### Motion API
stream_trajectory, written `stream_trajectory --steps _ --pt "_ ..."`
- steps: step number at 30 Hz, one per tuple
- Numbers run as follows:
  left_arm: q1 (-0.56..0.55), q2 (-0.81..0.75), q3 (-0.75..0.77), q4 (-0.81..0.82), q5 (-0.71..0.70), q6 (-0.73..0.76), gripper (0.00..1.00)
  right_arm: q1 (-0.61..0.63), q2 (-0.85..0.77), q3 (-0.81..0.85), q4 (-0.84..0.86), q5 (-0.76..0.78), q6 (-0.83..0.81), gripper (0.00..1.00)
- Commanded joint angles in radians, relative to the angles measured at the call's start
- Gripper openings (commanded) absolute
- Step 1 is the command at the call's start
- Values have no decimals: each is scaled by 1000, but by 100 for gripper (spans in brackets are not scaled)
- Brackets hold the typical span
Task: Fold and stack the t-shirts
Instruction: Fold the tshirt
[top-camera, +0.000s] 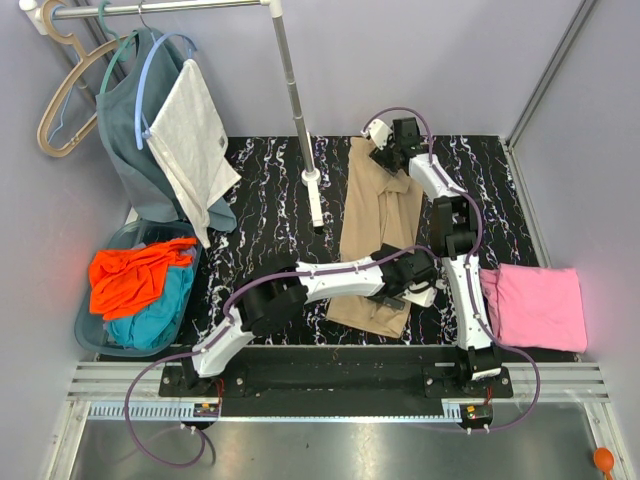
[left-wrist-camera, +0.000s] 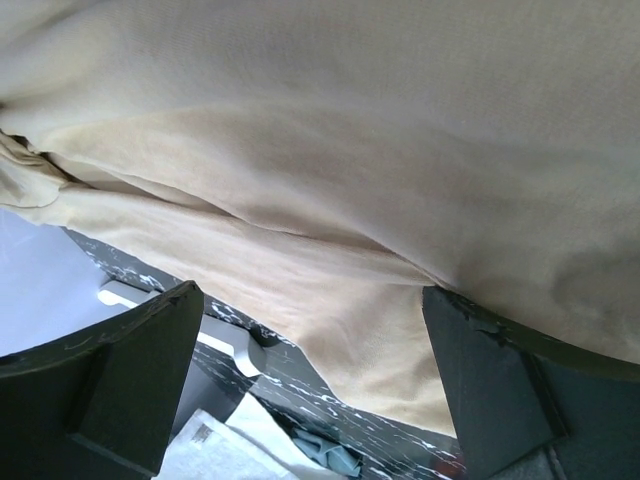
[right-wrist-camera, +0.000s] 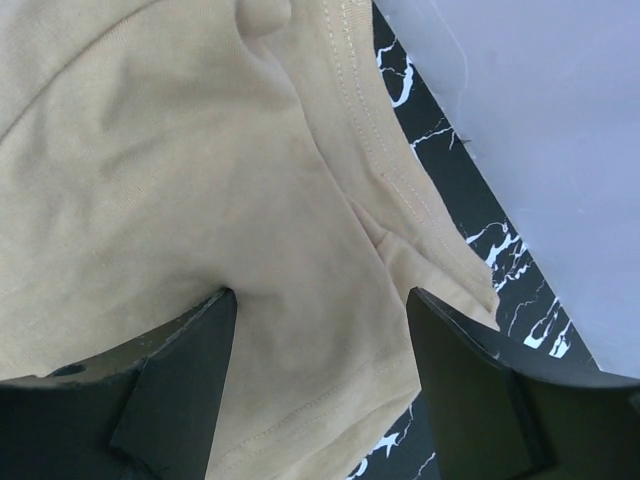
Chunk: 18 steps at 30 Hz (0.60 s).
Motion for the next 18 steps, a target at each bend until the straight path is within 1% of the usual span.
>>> stream_trajectory --steps 1,5,12,15,18 --pt "39 41 14 201 71 -50 99 18 69 76 -15 39 -28 77" --pt "59 53 21 233 73 -33 99 16 94 105 -15 50 -39 77" --pt "93 82 52 283 62 -6 99 7 158 221 -15 90 -66 77" --pt "99 85 63 303 47 2 99 4 171 249 -11 94 -63 78" --pt "99 53 55 317 41 -6 99 -1 155 239 -7 91 -43 78"
